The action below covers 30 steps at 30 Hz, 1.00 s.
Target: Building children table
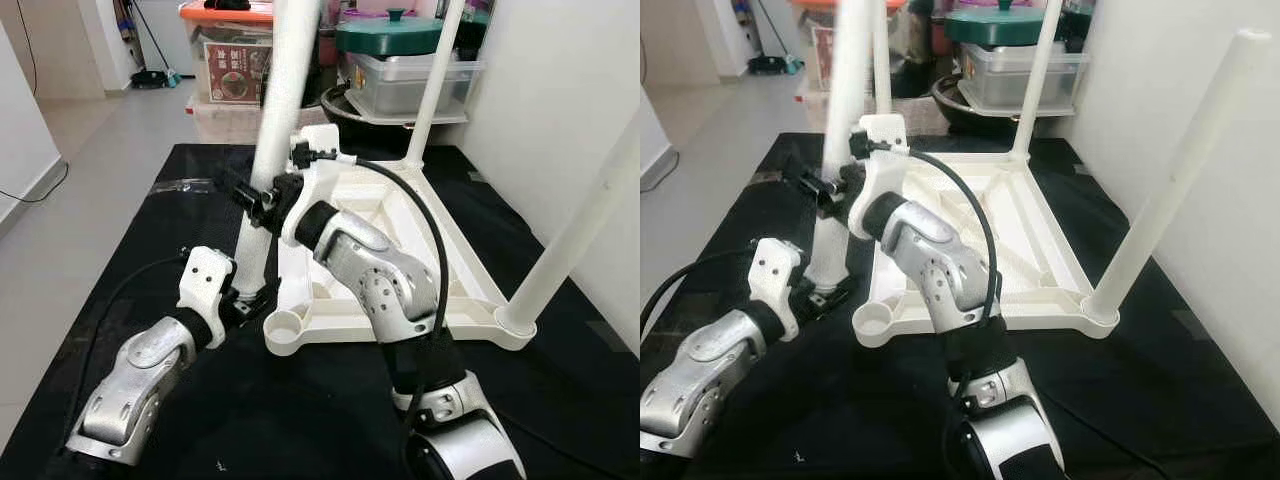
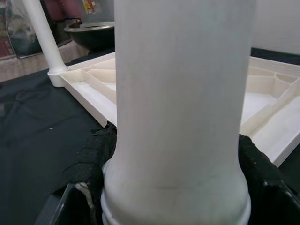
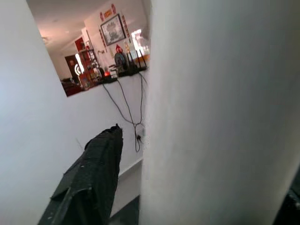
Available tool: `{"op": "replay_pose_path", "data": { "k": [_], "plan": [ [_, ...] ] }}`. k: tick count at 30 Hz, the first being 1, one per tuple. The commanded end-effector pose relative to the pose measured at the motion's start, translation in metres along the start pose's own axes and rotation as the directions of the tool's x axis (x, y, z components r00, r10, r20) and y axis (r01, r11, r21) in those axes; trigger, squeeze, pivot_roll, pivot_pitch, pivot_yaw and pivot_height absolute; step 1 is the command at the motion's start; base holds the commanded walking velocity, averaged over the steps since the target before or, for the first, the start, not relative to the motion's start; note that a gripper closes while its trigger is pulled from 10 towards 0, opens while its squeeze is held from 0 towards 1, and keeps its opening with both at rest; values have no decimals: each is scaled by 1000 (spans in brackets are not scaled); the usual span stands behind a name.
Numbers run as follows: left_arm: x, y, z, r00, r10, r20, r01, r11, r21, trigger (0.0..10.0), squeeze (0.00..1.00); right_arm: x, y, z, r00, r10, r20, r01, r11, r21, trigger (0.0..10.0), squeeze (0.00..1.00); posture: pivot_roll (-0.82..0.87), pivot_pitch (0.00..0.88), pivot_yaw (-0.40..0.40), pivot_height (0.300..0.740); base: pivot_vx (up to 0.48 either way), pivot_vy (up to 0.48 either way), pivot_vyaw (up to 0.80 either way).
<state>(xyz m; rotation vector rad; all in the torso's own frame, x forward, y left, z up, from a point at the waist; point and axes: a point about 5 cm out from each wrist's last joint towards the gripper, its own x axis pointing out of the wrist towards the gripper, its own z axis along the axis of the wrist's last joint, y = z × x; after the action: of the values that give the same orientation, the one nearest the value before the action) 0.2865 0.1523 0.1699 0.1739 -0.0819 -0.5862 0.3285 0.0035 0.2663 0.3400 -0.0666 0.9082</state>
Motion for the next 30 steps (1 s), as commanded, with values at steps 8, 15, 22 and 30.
{"op": "replay_pose_path", "data": {
  "k": [8,15,22,30],
  "plan": [
    [-4,-6,-2,999,-50,-17,51,995,91,10000,0,-5,12,-30,995,72,-69,-59,982,179,9843,0,101,0,-29,740,0,0,0],
    [1,-12,-5,998,-53,-24,55,997,62,10000,0,-3,5,-27,1000,-25,10,22,979,204,0,0,102,0,-26,740,0,0,0],
    [1,-12,-9,998,-48,-34,50,997,55,10000,0,-4,-5,-18,993,-104,60,90,976,199,0,0,99,0,-23,740,0,0,0],
    [-1,-8,-12,999,-33,-34,35,998,51,10000,1000,-7,-6,-16,992,-106,71,90,975,202,0,0,101,0,-24,740,0,0,0]
  ]
}}
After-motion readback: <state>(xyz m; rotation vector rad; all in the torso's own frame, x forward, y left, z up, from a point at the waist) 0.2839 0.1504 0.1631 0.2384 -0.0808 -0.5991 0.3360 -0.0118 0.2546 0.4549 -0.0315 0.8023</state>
